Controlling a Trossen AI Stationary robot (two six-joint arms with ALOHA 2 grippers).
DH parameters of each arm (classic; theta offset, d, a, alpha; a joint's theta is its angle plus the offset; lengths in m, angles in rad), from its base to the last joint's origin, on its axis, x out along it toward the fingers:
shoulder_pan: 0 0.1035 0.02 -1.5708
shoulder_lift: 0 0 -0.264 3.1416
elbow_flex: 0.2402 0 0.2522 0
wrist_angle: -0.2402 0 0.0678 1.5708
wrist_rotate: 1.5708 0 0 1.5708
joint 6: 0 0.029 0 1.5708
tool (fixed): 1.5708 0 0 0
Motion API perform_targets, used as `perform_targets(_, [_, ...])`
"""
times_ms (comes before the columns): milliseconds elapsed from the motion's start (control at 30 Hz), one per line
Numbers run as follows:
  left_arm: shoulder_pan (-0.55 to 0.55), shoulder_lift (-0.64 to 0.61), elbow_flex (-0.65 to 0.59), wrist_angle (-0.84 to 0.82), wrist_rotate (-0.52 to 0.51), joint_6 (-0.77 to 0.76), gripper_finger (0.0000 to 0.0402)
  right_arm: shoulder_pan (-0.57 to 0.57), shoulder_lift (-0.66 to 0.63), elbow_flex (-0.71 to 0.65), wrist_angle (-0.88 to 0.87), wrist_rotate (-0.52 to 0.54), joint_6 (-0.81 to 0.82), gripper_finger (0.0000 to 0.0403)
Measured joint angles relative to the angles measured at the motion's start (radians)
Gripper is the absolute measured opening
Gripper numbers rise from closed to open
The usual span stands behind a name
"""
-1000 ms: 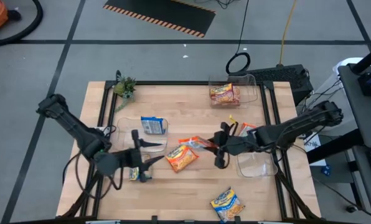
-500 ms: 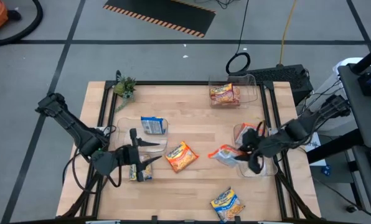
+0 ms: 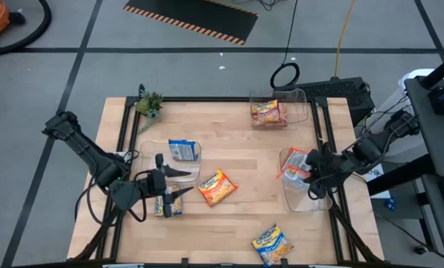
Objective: Sort Maruchan noodles
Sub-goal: Put the bottom orange noodle pack into the bottom right transparent bin
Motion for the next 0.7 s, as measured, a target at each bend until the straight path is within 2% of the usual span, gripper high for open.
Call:
perform_targets(233, [0.007,0.000,0.000,0.000,0.002,0.027,0.0209,0.000,0.005,-0.011,-0.066,0.005,-0.006,0.0112])
perform_targets(467, [0.008,0.000,0.000,0.003,0.002,0.095,0.0209,0.000,0.029,-0.123,-0.065,-0.026,0.040,0.0113])
perform_targets(700, [0.009,0.000,0.000,0.083,0.003,0.226,0.0209,0.000,0.047,-0.183,-0.065,0.012,0.092,0.0139])
